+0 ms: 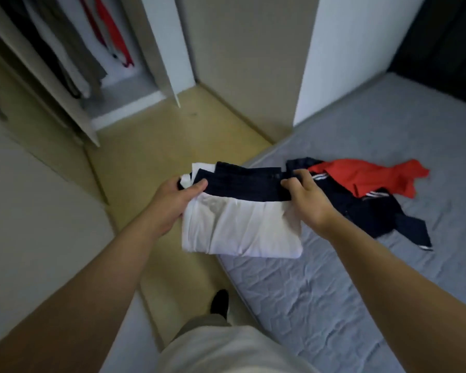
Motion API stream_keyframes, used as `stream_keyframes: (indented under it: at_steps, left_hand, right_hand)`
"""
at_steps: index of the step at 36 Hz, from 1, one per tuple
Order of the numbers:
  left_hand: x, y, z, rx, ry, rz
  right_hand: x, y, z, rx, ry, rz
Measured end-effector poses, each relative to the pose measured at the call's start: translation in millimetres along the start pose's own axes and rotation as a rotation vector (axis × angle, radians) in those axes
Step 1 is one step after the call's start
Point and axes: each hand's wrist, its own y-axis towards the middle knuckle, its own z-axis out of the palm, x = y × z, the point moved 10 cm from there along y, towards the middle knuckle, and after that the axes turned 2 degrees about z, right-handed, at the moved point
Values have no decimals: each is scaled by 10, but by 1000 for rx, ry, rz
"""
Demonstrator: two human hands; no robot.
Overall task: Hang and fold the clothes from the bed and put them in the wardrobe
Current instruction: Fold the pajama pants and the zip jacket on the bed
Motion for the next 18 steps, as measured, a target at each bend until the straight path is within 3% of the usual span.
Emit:
stream_keyframes:
  at_steps: [8,18]
  left_hand:
    - [-484,11,-1527,-187,-36,110]
    - [-1035,628,-3273,-235,124,259]
  right_hand:
    - [1657,284,893,185,-127,-296]
    - [3285,788,2025,175,-259,-555]
